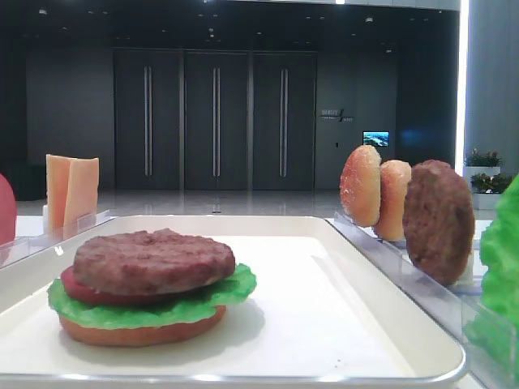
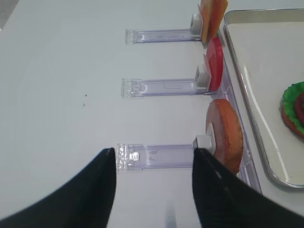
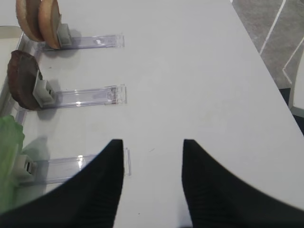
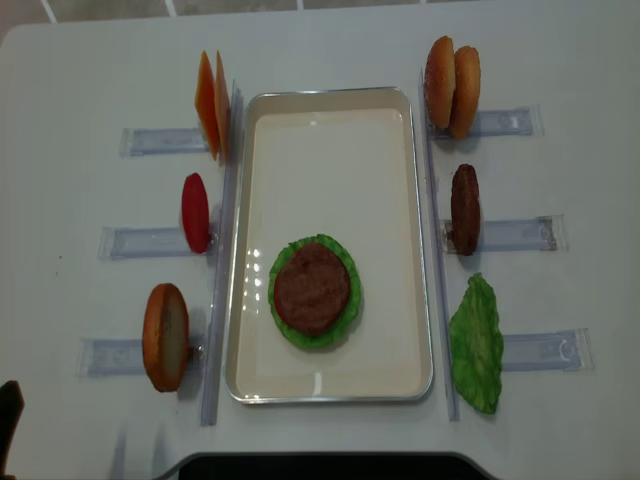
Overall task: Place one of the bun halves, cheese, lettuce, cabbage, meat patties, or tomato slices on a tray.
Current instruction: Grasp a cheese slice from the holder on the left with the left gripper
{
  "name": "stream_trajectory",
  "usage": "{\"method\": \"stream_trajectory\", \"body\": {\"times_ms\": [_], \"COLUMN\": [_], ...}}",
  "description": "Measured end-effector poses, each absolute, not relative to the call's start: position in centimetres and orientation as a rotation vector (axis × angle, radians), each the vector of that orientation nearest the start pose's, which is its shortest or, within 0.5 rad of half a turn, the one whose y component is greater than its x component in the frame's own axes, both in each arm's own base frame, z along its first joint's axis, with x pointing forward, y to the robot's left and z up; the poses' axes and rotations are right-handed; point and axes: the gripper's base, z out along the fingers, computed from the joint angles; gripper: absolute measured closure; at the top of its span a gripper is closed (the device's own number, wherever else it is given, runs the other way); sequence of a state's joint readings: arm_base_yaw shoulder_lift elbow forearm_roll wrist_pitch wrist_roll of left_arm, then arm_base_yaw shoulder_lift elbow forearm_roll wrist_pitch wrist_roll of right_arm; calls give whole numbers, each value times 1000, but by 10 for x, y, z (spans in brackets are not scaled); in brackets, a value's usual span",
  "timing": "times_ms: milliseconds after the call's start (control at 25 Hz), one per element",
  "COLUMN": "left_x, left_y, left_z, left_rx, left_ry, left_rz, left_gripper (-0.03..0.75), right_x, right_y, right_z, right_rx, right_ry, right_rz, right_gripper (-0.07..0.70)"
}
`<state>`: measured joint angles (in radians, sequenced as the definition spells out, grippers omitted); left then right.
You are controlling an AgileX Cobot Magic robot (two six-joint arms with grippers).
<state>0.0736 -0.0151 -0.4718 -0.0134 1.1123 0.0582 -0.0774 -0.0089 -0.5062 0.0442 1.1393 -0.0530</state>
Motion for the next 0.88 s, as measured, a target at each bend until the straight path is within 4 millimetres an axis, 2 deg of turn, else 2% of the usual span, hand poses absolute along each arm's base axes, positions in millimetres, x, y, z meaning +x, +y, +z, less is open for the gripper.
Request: {"method": "stream_trajectory", "body": {"times_ms": [240,400,640,880], "left_x": [-9,4,48,116], "left_y": [-1,0,4,10], "left_z": [272,276,292,311], "left_rx": [-12,-62,-131,-168], "left_ry": [2094,2173,2373,2538], "left_rz": [82,51,26,20], "left_gripper": [353,353,353,353], "right_x": [-10,-10,-10,-10], "right_y": [4,4,4,4], "right_z": [273,273,273,273], "right_rx": [21,21,21,21], "right_ry": [2107,2107,2106,2104], "right_rz": [-25,-25,-25,-25], "right_gripper": [346,346,346,346]}}
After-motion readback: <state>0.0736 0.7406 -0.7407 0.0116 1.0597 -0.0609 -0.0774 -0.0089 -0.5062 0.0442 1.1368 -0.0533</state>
